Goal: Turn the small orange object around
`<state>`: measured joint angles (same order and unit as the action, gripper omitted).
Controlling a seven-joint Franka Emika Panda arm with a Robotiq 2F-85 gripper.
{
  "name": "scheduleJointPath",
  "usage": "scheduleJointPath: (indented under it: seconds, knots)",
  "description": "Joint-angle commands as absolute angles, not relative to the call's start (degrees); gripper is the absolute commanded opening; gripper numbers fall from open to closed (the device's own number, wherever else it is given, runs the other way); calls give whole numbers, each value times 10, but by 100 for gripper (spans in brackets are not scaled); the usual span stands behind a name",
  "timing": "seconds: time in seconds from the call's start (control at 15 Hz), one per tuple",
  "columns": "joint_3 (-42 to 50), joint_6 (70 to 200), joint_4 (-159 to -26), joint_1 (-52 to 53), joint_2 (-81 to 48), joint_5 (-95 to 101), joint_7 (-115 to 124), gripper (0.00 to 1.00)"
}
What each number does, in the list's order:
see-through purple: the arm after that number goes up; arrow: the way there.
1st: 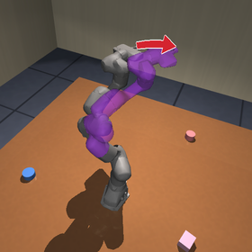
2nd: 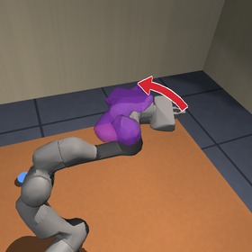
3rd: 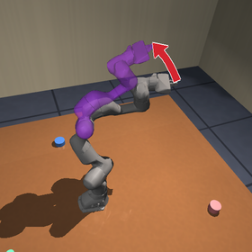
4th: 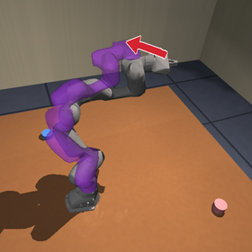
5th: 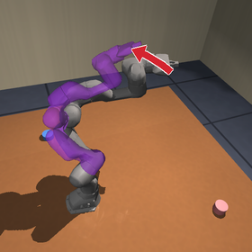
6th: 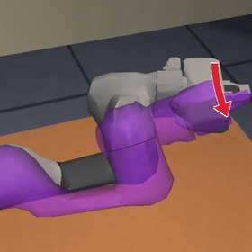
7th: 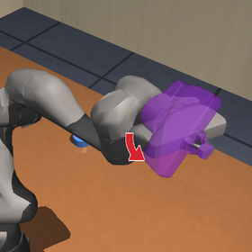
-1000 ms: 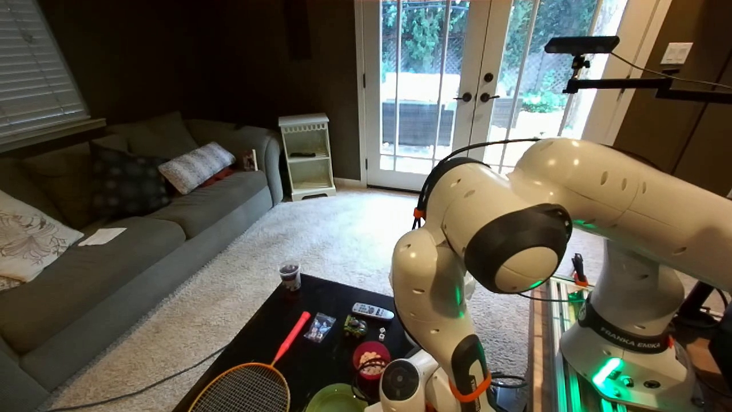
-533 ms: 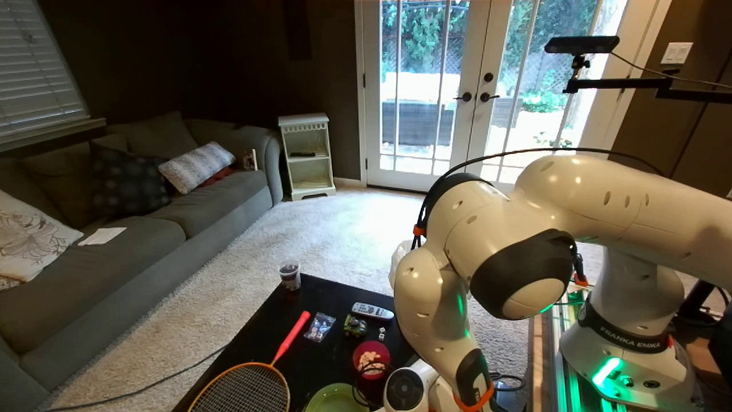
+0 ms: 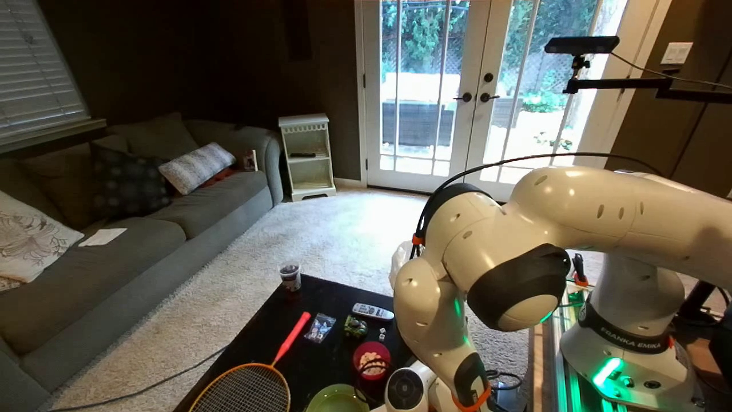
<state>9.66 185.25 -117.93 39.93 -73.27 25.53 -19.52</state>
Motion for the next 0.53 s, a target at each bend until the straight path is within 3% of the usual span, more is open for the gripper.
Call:
scheduleJointPath:
  seconds: [0.0,0.47]
  knots:
    - [103,1868,-1159,400,-755,252,-200,100]
    - [105,1887,-1148,397,-770,251,-204,100]
